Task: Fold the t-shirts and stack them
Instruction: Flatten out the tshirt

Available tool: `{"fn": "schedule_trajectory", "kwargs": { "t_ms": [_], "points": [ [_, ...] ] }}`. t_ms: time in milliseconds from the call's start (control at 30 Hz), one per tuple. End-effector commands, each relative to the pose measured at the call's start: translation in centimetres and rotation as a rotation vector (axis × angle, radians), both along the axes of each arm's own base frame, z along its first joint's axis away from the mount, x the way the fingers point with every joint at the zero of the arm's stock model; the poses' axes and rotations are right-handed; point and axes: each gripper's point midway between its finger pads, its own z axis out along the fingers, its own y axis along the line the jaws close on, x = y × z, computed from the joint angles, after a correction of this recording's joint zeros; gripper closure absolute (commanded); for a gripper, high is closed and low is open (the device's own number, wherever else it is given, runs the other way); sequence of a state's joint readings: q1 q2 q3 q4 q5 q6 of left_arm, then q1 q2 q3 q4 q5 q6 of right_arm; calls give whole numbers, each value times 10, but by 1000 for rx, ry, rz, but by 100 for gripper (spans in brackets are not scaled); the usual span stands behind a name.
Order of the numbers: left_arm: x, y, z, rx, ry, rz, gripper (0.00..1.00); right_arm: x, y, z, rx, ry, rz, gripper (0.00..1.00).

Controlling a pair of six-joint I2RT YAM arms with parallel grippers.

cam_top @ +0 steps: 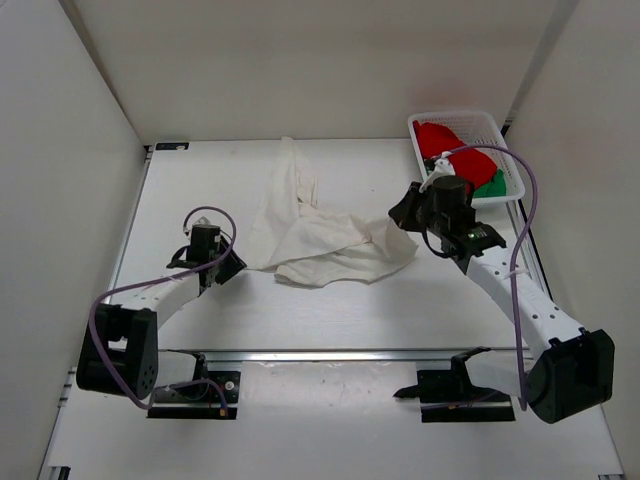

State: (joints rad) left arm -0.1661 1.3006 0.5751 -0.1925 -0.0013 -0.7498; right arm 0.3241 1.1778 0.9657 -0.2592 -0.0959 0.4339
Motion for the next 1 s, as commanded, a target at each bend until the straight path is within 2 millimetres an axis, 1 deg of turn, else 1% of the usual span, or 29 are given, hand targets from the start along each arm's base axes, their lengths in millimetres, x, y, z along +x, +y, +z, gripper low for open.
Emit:
{"fn": "schedule_trajectory", "kwargs": {
  "t_ms": [0, 33, 67, 100, 133, 167, 200, 233, 300, 400, 433, 567, 600, 633, 667, 700, 767, 833, 900, 967],
  "points": [
    [13, 8, 18, -3, -134, 84, 54, -1, 10, 17, 44, -73, 18, 100],
    [14, 7, 17, -15, -139, 91, 53, -4, 13, 14, 48, -69, 27, 100],
    [12, 8, 11, -9, -126, 102, 52, -6, 11, 6, 48, -54, 26, 100],
    [12, 10, 5, -12, -116, 119, 52, -6, 14, 10, 54, -63, 36, 100],
    [16, 11, 6, -24, -129, 136, 52, -8, 17, 9, 53, -58, 43, 100],
    [11, 11, -3, -23, -99, 142, 53, -9, 18, 6, 47, -56, 43, 100],
    [12, 10, -6, -29, -93, 144, 53, -9, 17, 4, 41, -54, 42, 100],
    [18, 9, -2, -45, -121, 160, 53, -10, 17, 5, 46, -51, 41, 100],
    [16, 8, -8, -58, -121, 180, 54, -10, 18, 4, 45, -53, 47, 100],
    [21, 9, -5, -61, -143, 214, 55, -9, 19, 6, 50, -58, 52, 100],
    [22, 8, -8, -57, -138, 216, 56, -10, 19, 3, 46, -50, 51, 100],
    [22, 7, -11, -67, -132, 221, 57, -9, 19, 6, 51, -61, 52, 100],
    [22, 5, -15, -63, -125, 214, 58, -8, 19, 2, 49, -52, 48, 100],
    [18, 3, -20, -70, -108, 211, 58, -9, 20, 5, 55, -59, 55, 100],
    [21, 3, -19, -73, -114, 214, 59, -9, 21, 5, 53, -58, 56, 100],
    [17, 2, -24, -75, -96, 214, 60, -9, 20, 6, 50, -60, 52, 100],
    [18, -1, -23, -88, -102, 208, 64, -9, 19, 4, 51, -53, 51, 100],
    [17, 2, -24, -78, -102, 218, 72, -8, 19, 6, 57, -58, 50, 100],
    [16, 2, -24, -74, -100, 213, 79, -9, 18, 2, 51, -46, 49, 100],
    [20, 1, -22, -81, -105, 207, 87, -8, 19, 6, 55, -57, 47, 100]
  ]
}}
